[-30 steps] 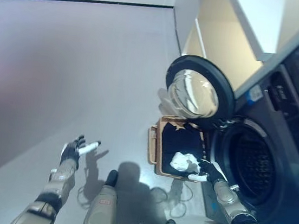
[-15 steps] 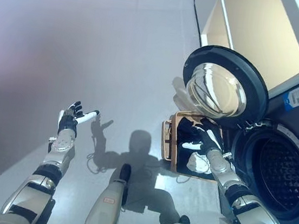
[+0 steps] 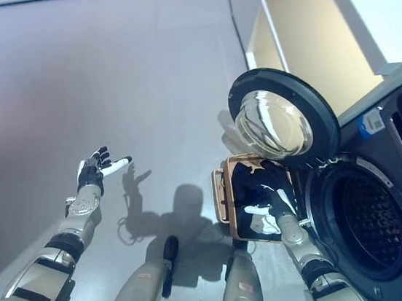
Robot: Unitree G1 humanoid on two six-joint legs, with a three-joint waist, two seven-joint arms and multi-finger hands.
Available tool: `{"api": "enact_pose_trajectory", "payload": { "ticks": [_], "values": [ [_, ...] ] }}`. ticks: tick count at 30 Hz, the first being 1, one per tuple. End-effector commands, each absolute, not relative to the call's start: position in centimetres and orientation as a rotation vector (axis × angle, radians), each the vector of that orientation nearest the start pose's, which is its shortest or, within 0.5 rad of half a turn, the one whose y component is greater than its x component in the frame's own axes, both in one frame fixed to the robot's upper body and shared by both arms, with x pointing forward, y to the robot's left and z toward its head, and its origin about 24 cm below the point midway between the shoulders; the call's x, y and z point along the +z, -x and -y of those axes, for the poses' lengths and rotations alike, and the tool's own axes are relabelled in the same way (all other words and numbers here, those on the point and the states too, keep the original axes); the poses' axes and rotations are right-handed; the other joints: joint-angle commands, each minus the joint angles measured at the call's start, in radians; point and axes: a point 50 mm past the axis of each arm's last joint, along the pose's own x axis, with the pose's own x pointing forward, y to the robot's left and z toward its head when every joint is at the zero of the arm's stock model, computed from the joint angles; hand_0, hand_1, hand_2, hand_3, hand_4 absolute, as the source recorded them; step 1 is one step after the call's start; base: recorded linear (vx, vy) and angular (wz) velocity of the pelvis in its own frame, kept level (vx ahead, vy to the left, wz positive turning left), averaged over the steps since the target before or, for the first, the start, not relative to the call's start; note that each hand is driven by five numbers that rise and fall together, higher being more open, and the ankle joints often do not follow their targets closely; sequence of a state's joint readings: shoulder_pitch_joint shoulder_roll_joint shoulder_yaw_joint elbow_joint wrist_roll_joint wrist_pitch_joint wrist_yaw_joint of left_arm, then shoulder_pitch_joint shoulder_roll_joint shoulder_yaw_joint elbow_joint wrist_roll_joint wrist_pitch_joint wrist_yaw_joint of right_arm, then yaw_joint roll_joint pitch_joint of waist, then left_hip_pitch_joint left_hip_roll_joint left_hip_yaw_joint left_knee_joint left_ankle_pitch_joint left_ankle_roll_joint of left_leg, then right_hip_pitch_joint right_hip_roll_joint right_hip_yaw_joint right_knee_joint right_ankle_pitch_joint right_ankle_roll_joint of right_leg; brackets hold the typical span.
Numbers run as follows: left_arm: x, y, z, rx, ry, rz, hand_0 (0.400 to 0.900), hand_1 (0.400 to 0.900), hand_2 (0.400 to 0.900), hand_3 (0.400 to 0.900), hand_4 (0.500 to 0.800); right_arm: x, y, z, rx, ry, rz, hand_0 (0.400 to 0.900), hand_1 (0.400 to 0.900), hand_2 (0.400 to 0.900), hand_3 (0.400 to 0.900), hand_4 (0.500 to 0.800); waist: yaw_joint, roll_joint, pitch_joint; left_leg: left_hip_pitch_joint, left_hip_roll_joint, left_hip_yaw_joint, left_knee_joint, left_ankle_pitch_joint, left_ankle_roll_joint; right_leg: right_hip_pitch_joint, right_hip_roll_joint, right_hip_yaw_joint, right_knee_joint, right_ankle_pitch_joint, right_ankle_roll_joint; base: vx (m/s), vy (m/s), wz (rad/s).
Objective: Put the clothes in the basket into the washing machine.
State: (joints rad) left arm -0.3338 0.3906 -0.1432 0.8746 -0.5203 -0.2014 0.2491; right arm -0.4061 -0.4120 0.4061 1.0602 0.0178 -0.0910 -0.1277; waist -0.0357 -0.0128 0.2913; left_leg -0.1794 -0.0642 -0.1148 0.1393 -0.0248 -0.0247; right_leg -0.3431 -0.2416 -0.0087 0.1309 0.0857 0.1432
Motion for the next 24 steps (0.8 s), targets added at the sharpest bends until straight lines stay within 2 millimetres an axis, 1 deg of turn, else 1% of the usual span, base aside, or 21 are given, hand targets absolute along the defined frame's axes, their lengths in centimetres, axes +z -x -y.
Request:
{"api": "enact_pose_trajectory", "payload": {
  "ticks": [1, 2, 4, 5, 7, 9, 11, 12, 16, 19, 21, 22, 24],
  "values": [
    [2.8, -30.4, -26.8, 0.418, 0.037, -0.06, 0.9, 0.9, 0.9, 0.9, 0.8, -2.0, -30.0, 26.7, -0.1, 0.717, -0.443, 0.9, 0.9, 0.9, 0.9, 0.8, 0.016, 0.005, -0.004, -0.099, 0.007, -0.049, 0.146, -0.095, -0.013, -0.03, 0.002, -0.002, -0.009, 0.063, 0.021, 0.06, -0.181, 0.54],
    [3.0, -30.3, -26.3, 0.406, 0.043, -0.045, 0.9, 0.9, 0.9, 0.9, 0.8, -1.9, -29.9, 27.3, -0.119, 0.746, -0.451, 0.9, 0.9, 0.9, 0.9, 0.8, 0.016, 0.014, -0.006, -0.105, 0.02, -0.055, 0.116, -0.078, -0.023, -0.038, 0.001, -0.021, -0.011, 0.061, 0.019, 0.05, -0.164, 0.59],
    [4.2, -30.8, -25.3, 0.371, 0.062, 0.015, 0.9, 0.9, 0.9, 0.9, 0.8, -1.0, -30.3, 28.3, -0.173, 0.786, -0.434, 0.9, 0.9, 0.9, 0.9, 0.8, 0.016, 0.031, 0.01, -0.154, 0.034, -0.058, 0.088, -0.044, -0.038, -0.076, -0.001, -0.045, -0.015, 0.067, 0.018, -0.07, -0.141, 0.57],
    [4.5, -30.9, -24.9, 0.359, 0.071, 0.033, 0.9, 0.9, 0.9, 0.9, 0.8, -0.6, -30.5, 28.9, -0.198, 0.807, -0.44, 0.9, 0.9, 0.9, 0.9, 0.8, 0.021, 0.04, 0.008, -0.175, 0.041, -0.057, 0.07, -0.03, -0.044, -0.097, -0.009, -0.066, -0.016, 0.065, 0.018, -0.07, -0.096, 0.34],
    [4.5, -31.4, -24.3, 0.343, 0.078, 0.027, 0.9, 0.9, 0.9, 0.9, 0.8, 0.1, -30.8, 29.9, -0.239, 0.881, -0.451, 0.9, 0.9, 0.9, 0.9, 0.8, 0.028, 0.054, 0.013, -0.204, 0.054, -0.043, 0.039, -0.005, -0.053, -0.118, -0.017, -0.084, -0.023, 0.069, 0.02, -0.03, -0.065, 0.2],
    [5.1, -32.0, -23.3, 0.316, 0.095, 0.051, 0.9, 0.9, 0.9, 0.9, 0.8, 0.7, -31.2, 30.5, -0.268, 0.941, -0.455, 0.9, 0.9, 0.9, 0.9, 0.8, 0.033, 0.071, 0.026, -0.23, 0.063, -0.031, 0.026, 0.012, -0.063, -0.149, -0.024, -0.096, -0.012, 0.067, 0.023, -0.04, -0.023, 0.06],
    [6.0, -32.6, -22.8, 0.306, 0.094, 0.078, 0.9, 0.9, 0.9, 0.9, 0.8, 1.7, -31.7, 30.8, -0.288, 0.996, -0.436, 0.9, 0.9, 0.9, 0.9, 0.8, 0.033, 0.082, 0.044, -0.257, 0.063, -0.018, 0.03, 0.015, -0.066, -0.195, -0.033, -0.093, 0.017, 0.066, 0.024, -0.05, -0.005, 0.02],
    [6.4, -32.7, -22.7, 0.303, 0.101, 0.095, 0.9, 0.9, 0.9, 0.9, 0.8, 2.3, -31.8, 31.4, -0.313, 1.019, -0.433, 0.9, 0.9, 0.9, 0.9, 0.8, 0.035, 0.089, 0.049, -0.278, 0.059, -0.011, 0.036, 0.016, -0.069, -0.216, -0.041, -0.094, 0.032, 0.066, 0.026, -0.06, 0.011, -0.01],
    [7.3, -32.8, -21.9, 0.272, 0.133, 0.138, 0.9, 0.9, 0.9, 0.9, 0.8, 3.6, -32.0, 33.0, -0.379, 1.063, -0.449, 0.9, 0.9, 0.9, 0.9, 0.8, 0.051, 0.112, 0.066, -0.317, 0.053, 0.006, 0.039, 0.016, -0.065, -0.268, -0.062, -0.1, 0.055, 0.068, 0.033, -0.02, 0.009, -0.07],
    [7.7, -32.9, -21.2, 0.253, 0.152, 0.158, 0.9, 0.9, 0.9, 0.9, 0.8, 4.3, -31.6, 34.3, -0.428, 1.094, -0.463, 0.9, 0.9, 0.9, 0.9, 0.8, 0.06, 0.126, 0.083, -0.342, 0.05, 0.01, 0.051, 0.009, -0.062, -0.306, -0.069, -0.094, 0.078, 0.065, 0.037, -0.02, -0.002, -0.07],
    [8.2, -32.9, -21.1, 0.251, 0.163, 0.179, 0.9, 0.9, 0.9, 0.9, 0.8, 5.0, -31.8, 34.7, -0.441, 1.116, -0.453, 0.9, 0.9, 0.9, 0.9, 0.8, 0.062, 0.13, 0.097, -0.363, 0.044, 0.014, 0.066, 0.004, -0.06, -0.334, -0.074, -0.089, 0.1, 0.061, 0.038, -0.03, 0.003, -0.08],
    [8.3, -32.9, -20.9, 0.246, 0.167, 0.182, 0.9, 0.9, 0.9, 0.9, 0.8, 5.2, -31.5, 35.4, -0.46, 1.119, -0.467, 0.9, 0.9, 0.9, 0.9, 0.8, 0.063, 0.136, 0.102, -0.373, 0.041, 0.016, 0.073, -0.001, -0.058, -0.344, -0.077, -0.085, 0.107, 0.06, 0.04, -0.03, 0.009, -0.06],
    [8.7, -32.9, -20.9, 0.247, 0.177, 0.197, 0.9, 0.9, 0.9, 0.9, 0.8, 5.8, -31.5, 35.9, -0.477, 1.121, -0.462, 0.9, 0.9, 0.9, 0.9, 0.8, 0.062, 0.142, 0.115, -0.392, 0.039, 0.02, 0.09, -0.006, -0.056, -0.363, -0.083, -0.08, 0.123, 0.058, 0.04, -0.01, 0.005, -0.02]
  ]
}}
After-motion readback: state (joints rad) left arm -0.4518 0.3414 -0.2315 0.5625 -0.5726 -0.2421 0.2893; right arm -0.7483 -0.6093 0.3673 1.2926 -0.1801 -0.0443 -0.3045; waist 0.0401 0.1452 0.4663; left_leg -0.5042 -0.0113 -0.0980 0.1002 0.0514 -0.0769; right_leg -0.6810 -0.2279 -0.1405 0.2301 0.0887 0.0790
